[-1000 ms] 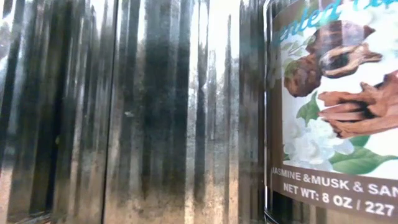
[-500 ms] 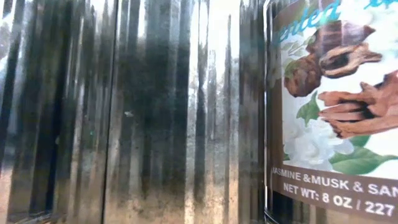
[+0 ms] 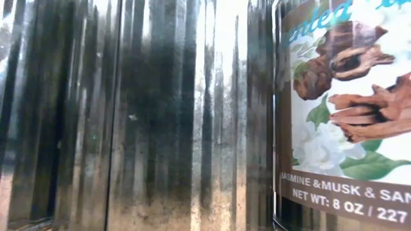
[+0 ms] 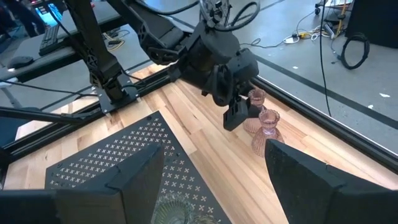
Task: Pick & Place candle stick holders
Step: Put the left pink glass candle holder on the shelf
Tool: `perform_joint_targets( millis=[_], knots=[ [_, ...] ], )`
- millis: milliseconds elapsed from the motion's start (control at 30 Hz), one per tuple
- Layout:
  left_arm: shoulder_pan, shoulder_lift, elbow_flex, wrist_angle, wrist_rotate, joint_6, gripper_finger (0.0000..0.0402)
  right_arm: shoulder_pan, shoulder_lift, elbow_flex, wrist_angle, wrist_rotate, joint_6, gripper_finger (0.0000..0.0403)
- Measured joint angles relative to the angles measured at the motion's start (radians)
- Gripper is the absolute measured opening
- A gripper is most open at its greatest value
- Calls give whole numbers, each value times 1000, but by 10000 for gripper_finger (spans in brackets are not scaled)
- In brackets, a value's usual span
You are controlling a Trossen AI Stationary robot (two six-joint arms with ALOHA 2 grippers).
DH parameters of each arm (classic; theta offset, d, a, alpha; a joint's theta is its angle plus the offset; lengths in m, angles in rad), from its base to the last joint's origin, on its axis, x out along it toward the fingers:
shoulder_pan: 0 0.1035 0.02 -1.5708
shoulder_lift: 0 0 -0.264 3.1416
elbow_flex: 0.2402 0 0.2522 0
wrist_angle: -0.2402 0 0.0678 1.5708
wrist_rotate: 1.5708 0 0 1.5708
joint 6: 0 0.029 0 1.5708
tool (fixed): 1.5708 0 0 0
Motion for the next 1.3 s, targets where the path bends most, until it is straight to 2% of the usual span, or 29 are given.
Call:
perform_joint_targets(
  millis=[133,233,433,1000,1300],
  knots=[
    [14,0,0,-1,29,17,262,0,0,0,0,0,0,279],
    [30,0,0,-16,63,17,241,0,0,0,0,0,0,279],
    [52,-3,2,-6,117,16,132,0,0,0,0,8,-1,279],
    [40,-11,2,-31,170,70,132,0,0,0,0,8,-1,279],
    [34,-133,-3,-204,148,162,132,-3,0,0,1,57,-10,279]
  ],
)
